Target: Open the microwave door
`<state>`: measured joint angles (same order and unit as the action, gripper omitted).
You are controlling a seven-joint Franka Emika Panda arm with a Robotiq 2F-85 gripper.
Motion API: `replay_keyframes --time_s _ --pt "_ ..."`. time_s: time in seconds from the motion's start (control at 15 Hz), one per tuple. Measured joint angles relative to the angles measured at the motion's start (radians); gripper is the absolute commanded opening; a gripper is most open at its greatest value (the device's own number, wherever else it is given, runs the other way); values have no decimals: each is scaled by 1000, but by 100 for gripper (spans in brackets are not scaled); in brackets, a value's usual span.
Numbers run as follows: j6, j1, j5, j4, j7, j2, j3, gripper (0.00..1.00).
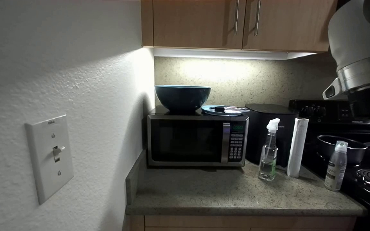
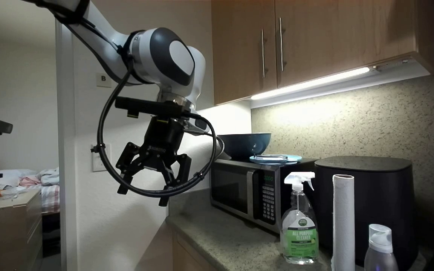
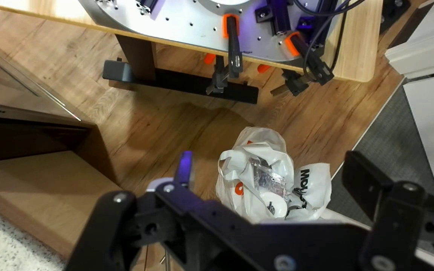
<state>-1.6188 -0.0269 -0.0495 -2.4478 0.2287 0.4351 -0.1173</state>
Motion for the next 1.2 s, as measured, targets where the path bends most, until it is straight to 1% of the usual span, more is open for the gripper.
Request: replay_keyframes --time_s 0.07,0.2,0.4,0.6,0.73,0.93,1.2 --pt "-6 0 -4 0 0 0 0 100" --pt "-72 -1 -28 -2 0 -4 2 100" --pt "-256 -5 -40 -6 0 -38 20 100" --pt "-438 -22 -45 -4 0 -99 39 100" --pt "-528 -35 -49 2 0 -148 47 100" --pt "-545 -43 -49 19 0 -199 54 100" --pt "-545 -42 -49 27 0 -205 54 100"
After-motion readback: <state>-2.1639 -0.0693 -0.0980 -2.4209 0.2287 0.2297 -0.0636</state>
